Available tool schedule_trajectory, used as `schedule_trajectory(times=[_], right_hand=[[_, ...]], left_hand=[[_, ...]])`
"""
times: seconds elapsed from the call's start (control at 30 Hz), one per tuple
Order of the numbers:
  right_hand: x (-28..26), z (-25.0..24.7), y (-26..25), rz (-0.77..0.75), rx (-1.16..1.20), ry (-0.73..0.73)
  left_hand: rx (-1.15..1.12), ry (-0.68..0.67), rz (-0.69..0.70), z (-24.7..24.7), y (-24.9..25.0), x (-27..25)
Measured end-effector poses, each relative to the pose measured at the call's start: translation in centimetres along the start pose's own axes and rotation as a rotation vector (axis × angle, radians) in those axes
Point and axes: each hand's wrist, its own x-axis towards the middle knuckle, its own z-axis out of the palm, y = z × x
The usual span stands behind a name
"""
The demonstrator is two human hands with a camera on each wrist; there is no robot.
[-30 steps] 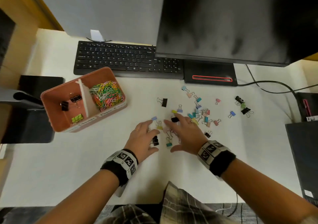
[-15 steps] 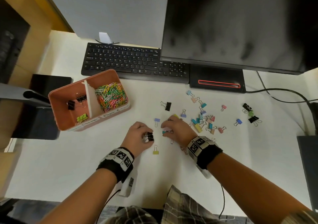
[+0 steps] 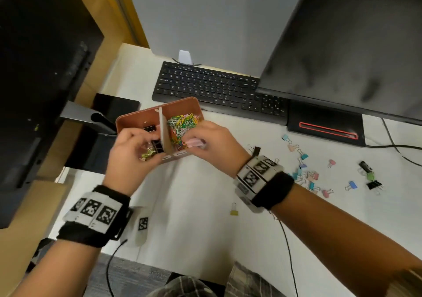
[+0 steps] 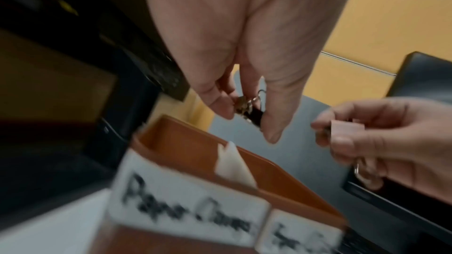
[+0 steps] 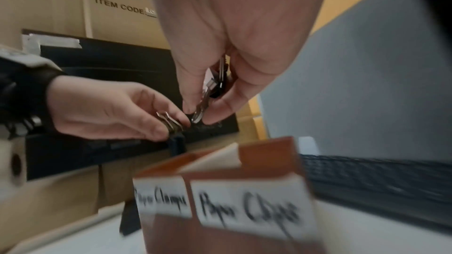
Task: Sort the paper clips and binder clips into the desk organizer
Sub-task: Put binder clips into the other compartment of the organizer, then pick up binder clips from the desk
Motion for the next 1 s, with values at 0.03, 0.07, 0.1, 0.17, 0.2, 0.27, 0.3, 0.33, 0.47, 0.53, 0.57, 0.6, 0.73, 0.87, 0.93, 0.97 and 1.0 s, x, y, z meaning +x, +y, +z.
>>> schedule_trajectory(times=[0.03, 0.07, 0.1, 0.17, 0.2, 0.27, 0.3, 0.33, 0.47, 0.53, 0.57, 0.6, 0.73, 0.87, 0.93, 0.97, 1.0], right_hand=[[1.8, 0.9, -1.4, -0.018, 0.013, -0.002], [3.6, 1.8, -2.6, -0.016, 0.019, -0.011], [5.1, 2.7, -3.6, 0.004, 0.024, -0.03], [7.4, 4.2, -4.9, 0.063, 0.015, -0.085], [7.9, 4.6, -5.2, 0.082, 0.002, -0.104], [7.7, 4.6, -5.1, 0.093, -0.021, -0.094], [7.0, 4.3, -4.7, 0.092, -0.033, -0.068], [5.9, 3.7, -4.0, 0.093, -0.045, -0.038], [-1.7, 0.4, 1.1, 0.211, -0.115, 0.071], [-6.6, -1.3, 4.2, 0.389, -0.198, 0.055], [-9.0, -2.0, 5.6, 0.473, -0.228, 0.04], [-11.3, -2.8, 6.7, 0.538, -0.252, 0.024], [-18.2, -4.2, 9.1, 0.677, -0.324, -0.074], [-20.6, -3.1, 10.2, 0.689, -0.316, -0.169], [-20.5, -2.1, 10.5, 0.659, -0.283, -0.169], [-20.2, -1.7, 10.5, 0.64, -0.267, -0.158], [-19.9, -1.4, 10.5, 0.627, -0.243, -0.148]], left_hand=[[0.03, 0.006, -0.037, -0.9, -0.8, 0.6], [0.045, -0.003, -0.072, -1.6, -1.5, 1.3], [0.047, -0.024, -0.104, -1.9, -2.2, 1.8], [0.074, -0.087, -0.148, -2.3, -3.1, 2.6], [0.098, -0.11, -0.152, -2.4, -3.3, 2.8], [0.081, -0.101, -0.137, -2.5, -3.3, 2.8], [0.035, -0.075, -0.12, -2.5, -3.0, 2.5], [-0.027, -0.049, -0.093, -2.4, -2.4, 2.1], [-0.123, -0.157, 0.087, 0.4, 0.6, -0.1], [-0.132, -0.306, 0.154, 3.2, 1.7, -1.1], [-0.139, -0.381, 0.177, 4.8, 2.1, -1.6], [-0.144, -0.451, 0.194, 6.4, 2.6, -2.2], [-0.115, -0.699, 0.214, 12.3, 3.7, -4.5], [0.033, -0.871, 0.231, 16.3, 3.7, -6.6], [0.073, -0.879, 0.25, 17.3, 3.4, -7.3], [0.067, -0.859, 0.259, 17.5, 3.2, -7.4], [0.058, -0.836, 0.263, 17.6, 3.1, -7.4]])
